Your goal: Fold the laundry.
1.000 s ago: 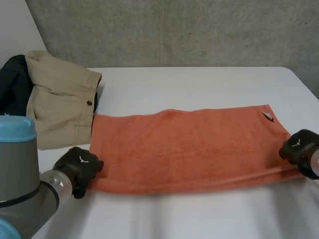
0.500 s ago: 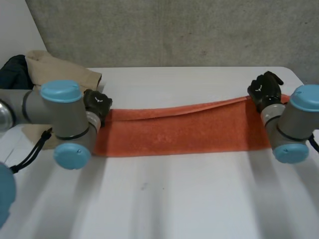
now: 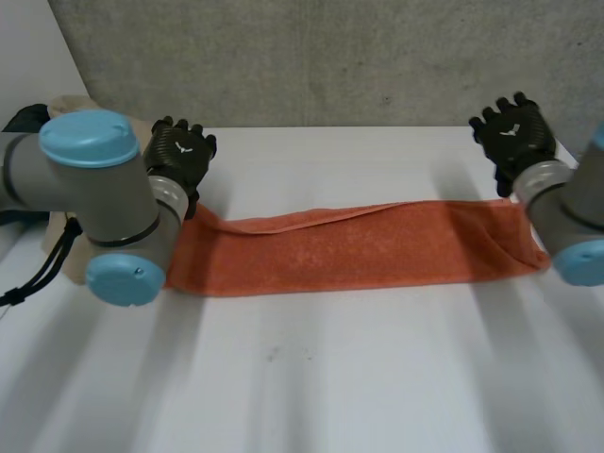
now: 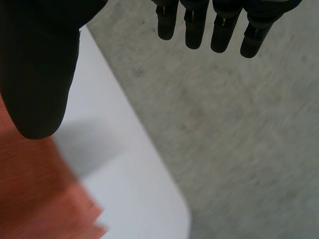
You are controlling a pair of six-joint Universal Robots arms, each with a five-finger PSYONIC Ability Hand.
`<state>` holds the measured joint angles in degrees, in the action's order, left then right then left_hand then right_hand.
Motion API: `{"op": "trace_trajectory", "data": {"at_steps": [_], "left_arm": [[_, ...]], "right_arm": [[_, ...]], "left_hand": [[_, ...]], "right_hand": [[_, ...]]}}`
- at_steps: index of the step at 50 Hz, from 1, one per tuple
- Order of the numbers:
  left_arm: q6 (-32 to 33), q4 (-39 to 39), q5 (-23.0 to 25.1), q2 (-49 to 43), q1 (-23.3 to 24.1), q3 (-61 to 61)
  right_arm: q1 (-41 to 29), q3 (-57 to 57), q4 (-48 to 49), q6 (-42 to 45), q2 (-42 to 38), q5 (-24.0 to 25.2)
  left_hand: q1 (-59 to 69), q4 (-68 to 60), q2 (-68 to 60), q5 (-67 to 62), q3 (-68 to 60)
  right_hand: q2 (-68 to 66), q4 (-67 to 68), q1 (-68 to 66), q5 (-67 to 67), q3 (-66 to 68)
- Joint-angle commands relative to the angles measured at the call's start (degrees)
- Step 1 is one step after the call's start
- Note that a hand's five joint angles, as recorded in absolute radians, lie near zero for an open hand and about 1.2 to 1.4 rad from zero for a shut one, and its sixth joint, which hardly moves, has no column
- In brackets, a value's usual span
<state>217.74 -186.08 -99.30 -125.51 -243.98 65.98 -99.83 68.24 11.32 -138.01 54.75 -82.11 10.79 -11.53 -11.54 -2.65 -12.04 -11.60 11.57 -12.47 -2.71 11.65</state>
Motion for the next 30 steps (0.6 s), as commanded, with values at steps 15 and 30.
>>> {"op": "trace_trajectory", "data": {"at_steps": [15,30], "left_arm": [[-3.5,-7.2,5.2,4.1,-0.6,12.9],[-3.2,-7.8,10.3,-12.0,-4.2,-2.1]], "right_arm": [[15.4,10.6,-14.8,-4.8,-1.2,12.8],[15.2,12.3,-10.7,-4.8,-2.0,13.2]], "left_hand": [[-0.8,1.5,1.5,2.7,2.0],[-0.2,1.0,1.0,2.1,1.5]], "right_hand": [[-13.8,13.8,-12.9,-12.7,13.7],[-22.7,22.7,-21.8,-21.6,22.7]]}}
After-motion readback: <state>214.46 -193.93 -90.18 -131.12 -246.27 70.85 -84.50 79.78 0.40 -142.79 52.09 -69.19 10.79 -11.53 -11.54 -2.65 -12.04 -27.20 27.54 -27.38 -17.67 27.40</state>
